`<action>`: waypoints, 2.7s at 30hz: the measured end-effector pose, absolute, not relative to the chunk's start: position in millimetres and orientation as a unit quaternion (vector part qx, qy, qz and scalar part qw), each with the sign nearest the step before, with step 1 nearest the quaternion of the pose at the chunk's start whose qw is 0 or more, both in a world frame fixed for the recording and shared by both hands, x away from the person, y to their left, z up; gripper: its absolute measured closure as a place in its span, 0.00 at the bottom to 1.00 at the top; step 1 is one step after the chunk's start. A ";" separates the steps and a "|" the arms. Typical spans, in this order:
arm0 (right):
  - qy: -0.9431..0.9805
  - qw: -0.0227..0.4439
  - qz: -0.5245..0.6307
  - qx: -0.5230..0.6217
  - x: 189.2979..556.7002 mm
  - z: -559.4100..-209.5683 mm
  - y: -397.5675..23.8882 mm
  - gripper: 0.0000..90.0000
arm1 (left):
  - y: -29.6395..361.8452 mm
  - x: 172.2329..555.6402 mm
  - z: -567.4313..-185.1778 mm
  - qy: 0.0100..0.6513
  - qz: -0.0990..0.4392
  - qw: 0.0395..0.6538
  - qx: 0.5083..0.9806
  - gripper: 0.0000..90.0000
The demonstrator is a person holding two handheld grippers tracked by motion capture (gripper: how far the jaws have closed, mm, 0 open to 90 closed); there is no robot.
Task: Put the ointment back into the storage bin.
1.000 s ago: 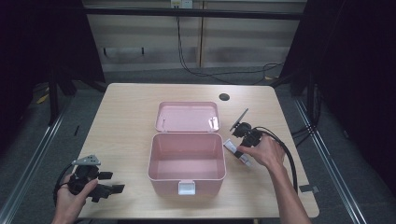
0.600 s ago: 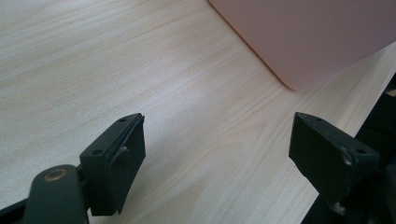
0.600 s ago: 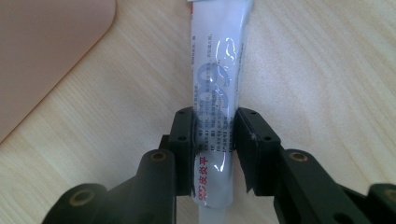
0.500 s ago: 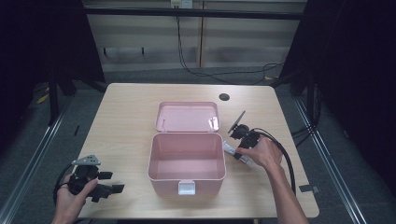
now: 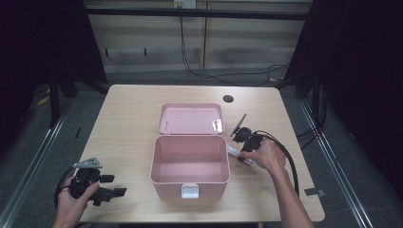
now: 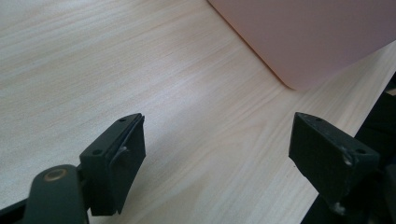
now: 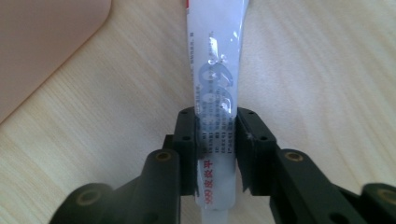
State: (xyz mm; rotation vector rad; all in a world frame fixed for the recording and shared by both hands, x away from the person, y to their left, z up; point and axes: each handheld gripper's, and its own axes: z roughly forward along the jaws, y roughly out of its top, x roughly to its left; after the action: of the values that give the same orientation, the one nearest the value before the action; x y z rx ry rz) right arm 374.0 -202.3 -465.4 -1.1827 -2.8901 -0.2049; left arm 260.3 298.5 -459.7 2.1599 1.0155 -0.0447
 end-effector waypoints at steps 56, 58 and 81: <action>-0.946 0.006 -0.072 -0.316 320.9 -401.0 -233.9 0.80 | 296.5 261.6 -460.5 0.396 -0.017 0.365 0.842 0.21; -0.946 0.005 -0.071 -0.315 319.0 -397.3 -234.5 0.80 | 296.9 261.4 -460.2 0.396 -0.018 0.367 0.842 0.21; -0.955 -0.017 -0.097 -0.281 301.3 -341.6 -234.7 0.80 | 297.9 261.4 -458.9 0.394 -0.014 0.366 0.843 0.21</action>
State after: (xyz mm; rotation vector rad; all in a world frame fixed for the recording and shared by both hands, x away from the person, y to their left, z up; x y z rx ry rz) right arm 301.3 -234.7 -341.6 -0.8912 -3.0326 -0.3079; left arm 261.4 297.9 -458.9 2.1673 1.0115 -0.0367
